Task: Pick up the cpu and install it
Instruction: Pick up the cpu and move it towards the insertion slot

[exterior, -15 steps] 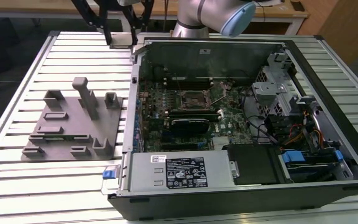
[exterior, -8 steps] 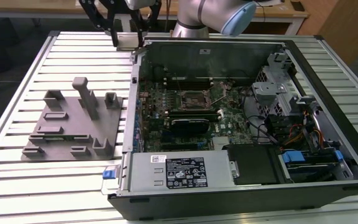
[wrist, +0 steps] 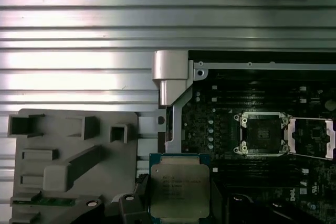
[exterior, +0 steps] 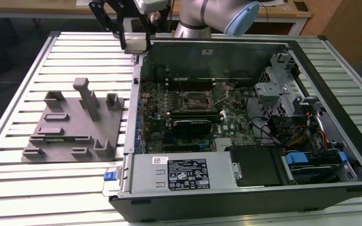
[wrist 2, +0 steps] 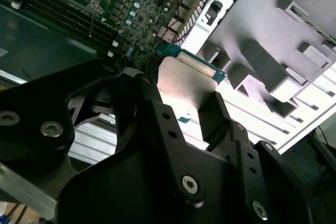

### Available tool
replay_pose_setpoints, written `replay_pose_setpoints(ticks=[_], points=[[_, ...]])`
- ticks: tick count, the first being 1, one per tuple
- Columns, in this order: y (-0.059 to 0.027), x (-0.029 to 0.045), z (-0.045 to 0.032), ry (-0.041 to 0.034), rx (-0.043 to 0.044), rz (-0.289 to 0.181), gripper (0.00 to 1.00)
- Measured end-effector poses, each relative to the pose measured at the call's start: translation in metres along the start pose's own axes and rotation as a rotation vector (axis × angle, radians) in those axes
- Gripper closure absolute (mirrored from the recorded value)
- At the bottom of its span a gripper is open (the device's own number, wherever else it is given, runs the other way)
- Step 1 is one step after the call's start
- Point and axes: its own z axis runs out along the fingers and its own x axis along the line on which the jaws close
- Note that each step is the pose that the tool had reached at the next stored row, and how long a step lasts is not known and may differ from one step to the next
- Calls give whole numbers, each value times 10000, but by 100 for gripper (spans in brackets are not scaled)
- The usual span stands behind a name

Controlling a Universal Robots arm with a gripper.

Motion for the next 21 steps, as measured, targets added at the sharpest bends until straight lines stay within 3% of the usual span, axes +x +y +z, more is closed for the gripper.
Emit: replay_pose_setpoints(ticks=[21], points=[[34, -314, 173, 43, 37, 3, 46]])
